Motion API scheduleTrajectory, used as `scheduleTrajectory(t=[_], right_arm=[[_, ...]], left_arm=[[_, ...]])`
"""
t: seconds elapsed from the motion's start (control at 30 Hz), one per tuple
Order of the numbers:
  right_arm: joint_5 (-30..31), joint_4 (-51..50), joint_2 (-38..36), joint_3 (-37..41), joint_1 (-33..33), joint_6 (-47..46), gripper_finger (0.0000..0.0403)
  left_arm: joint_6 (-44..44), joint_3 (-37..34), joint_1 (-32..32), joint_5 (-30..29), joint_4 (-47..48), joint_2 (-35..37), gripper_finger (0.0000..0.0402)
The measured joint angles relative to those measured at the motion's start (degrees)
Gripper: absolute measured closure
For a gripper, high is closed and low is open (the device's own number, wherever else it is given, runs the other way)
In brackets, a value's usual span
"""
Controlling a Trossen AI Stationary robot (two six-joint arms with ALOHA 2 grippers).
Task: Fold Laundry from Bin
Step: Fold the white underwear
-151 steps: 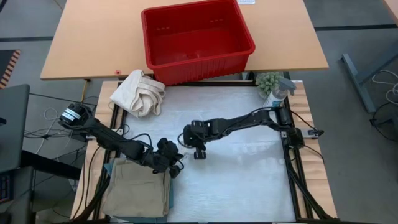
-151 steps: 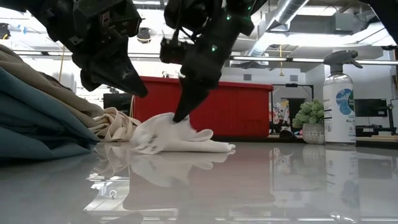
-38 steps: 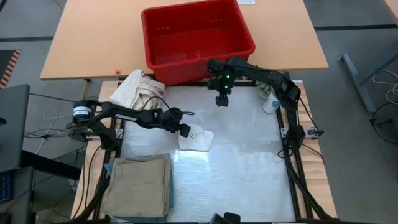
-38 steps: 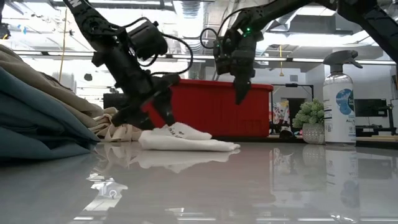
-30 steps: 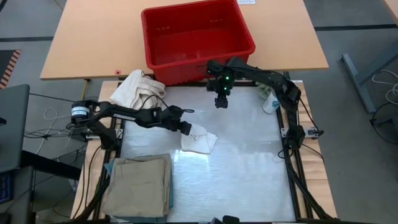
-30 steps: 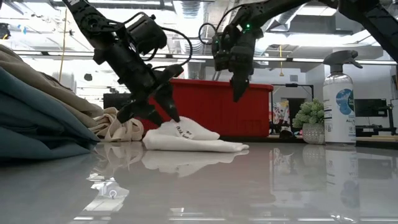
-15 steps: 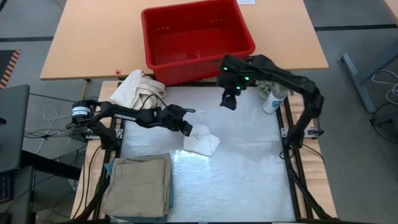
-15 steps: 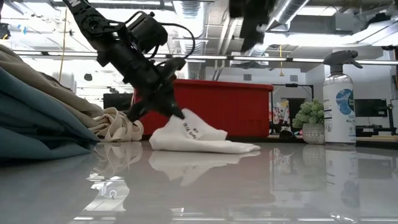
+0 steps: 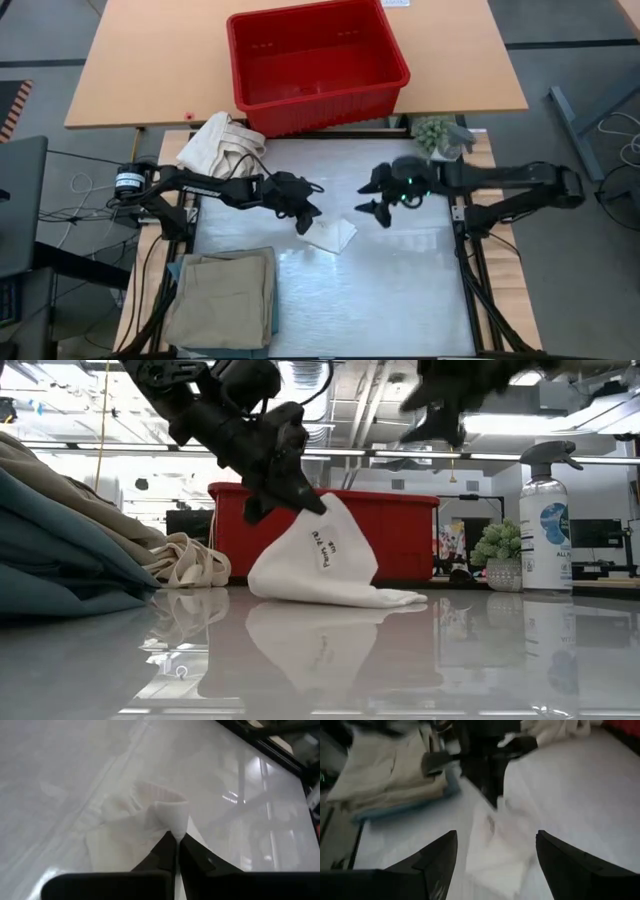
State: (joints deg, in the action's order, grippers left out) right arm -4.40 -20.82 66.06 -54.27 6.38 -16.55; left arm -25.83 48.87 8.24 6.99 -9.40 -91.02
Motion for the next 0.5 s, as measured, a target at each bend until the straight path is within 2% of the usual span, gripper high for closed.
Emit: scheduleTrajectory(t=[0.1, 0.2, 0.3, 0.5], right_arm=[[0.86, 10.43, -0.27, 10.07, -1.78, -2.34, 0.0113], [1.30, 14.60, 2.50, 14.60, -1.84, 0.44, 0.0113], [1.21, 17.19, 6.79, 14.57, -1.36, 4.34, 0.0105], [-0.02, 17.91, 15.92, 6.82, -2.18, 16.31, 0.0071]], left_arm=[[2.91, 0.06, -1.06, 0.23, 0.01, 0.00, 0.0401], [4.98, 0.07, -1.81, 0.32, 0.15, 0.00, 0.0401], [6.70, 0.08, -2.41, 0.28, 1.21, 0.00, 0.0401], [9.11, 0.08, -3.60, -0.10, 3.66, 0.00, 0.0402]])
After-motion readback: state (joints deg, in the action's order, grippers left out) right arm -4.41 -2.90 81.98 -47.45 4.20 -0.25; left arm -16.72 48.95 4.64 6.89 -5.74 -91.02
